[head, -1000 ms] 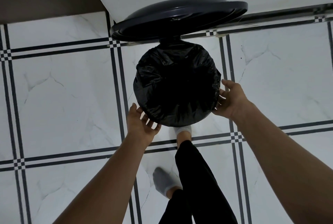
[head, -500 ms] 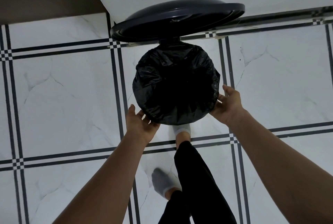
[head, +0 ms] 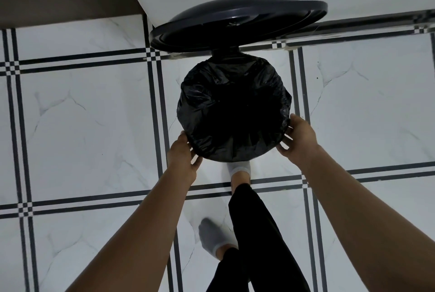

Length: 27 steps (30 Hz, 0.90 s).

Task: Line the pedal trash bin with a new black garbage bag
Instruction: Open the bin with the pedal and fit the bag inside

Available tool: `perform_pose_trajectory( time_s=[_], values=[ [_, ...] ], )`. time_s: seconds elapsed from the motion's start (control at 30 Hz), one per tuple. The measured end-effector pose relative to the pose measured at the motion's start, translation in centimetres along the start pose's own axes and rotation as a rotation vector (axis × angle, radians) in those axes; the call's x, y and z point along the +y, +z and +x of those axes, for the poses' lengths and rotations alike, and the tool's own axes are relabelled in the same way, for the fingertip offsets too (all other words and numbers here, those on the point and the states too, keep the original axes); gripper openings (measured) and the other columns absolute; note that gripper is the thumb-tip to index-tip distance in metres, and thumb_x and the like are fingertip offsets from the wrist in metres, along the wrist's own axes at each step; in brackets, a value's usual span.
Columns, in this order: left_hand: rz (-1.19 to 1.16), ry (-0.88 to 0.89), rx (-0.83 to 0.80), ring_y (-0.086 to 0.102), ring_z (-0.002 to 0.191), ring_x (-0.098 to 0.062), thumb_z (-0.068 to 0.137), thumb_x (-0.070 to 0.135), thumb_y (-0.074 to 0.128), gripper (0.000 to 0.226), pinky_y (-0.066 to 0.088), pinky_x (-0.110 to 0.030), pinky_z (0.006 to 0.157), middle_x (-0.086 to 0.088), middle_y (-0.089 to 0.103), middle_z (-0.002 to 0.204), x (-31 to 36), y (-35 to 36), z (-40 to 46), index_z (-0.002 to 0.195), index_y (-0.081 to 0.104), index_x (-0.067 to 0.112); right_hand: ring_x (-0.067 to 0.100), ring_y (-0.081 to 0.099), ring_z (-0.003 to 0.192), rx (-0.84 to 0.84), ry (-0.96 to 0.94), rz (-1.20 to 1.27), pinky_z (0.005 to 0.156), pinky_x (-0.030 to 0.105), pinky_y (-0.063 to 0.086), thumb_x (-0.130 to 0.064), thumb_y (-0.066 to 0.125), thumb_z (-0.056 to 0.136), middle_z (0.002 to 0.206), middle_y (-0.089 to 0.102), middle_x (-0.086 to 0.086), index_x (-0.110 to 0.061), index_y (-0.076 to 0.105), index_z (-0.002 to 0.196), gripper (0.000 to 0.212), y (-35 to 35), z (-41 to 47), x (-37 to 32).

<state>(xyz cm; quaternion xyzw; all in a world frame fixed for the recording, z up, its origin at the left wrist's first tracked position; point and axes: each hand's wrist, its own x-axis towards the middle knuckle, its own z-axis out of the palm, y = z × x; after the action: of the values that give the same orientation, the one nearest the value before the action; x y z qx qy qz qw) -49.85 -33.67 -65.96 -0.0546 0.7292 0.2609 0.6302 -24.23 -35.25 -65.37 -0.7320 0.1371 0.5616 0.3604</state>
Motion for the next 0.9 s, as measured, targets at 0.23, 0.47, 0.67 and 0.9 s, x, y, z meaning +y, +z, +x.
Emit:
perform_pose_trajectory(
  time_s=[0.23,0.47,0.67,0.9],
  values=[
    [0.043,0.207,0.082,0.075,0.088,-0.022,0.102,0.011,0.055,0.014,0.061,-0.033,0.073,-0.004,0.078,0.099,1.5,-0.2,0.1,0.104,0.069,0.015,0.018,0.058,0.081,0.067,-0.205,-0.078,0.076,0.032,0.058,-0.028,0.060,0.075,0.085,0.060,0.003,-0.019,0.068,0.086,0.016,0.7,0.6,-1.1],
    [-0.104,0.056,-0.036,0.071,0.103,-0.025,0.094,0.038,0.065,0.039,0.058,-0.047,0.095,-0.003,0.076,0.101,2.2,0.0,0.6,0.124,0.069,0.013,0.019,0.063,0.098,-0.100,0.081,0.124,0.090,0.041,0.053,-0.047,0.045,0.098,0.100,0.066,0.001,-0.016,0.072,0.101,0.041,0.3,0.9,-2.0],
    [-0.084,0.017,-0.036,0.069,0.105,-0.023,0.096,0.046,0.059,0.040,0.057,-0.043,0.089,-0.004,0.074,0.114,2.5,0.5,0.6,0.123,0.069,0.019,0.026,0.066,0.113,-0.115,0.095,0.219,0.098,0.048,0.053,-0.043,0.046,0.099,0.120,0.068,0.006,-0.015,0.070,0.113,0.040,0.6,0.3,-1.5],
    [0.167,0.301,0.287,0.062,0.091,-0.023,0.096,0.038,0.056,0.027,0.051,-0.034,0.079,0.004,0.061,0.093,3.0,1.4,0.5,0.110,0.056,0.015,0.015,0.059,0.089,0.211,-0.175,-0.233,0.082,0.034,0.044,-0.036,0.049,0.090,0.109,0.069,-0.003,-0.019,0.064,0.104,0.026,1.1,-0.7,-2.4]
  ],
)
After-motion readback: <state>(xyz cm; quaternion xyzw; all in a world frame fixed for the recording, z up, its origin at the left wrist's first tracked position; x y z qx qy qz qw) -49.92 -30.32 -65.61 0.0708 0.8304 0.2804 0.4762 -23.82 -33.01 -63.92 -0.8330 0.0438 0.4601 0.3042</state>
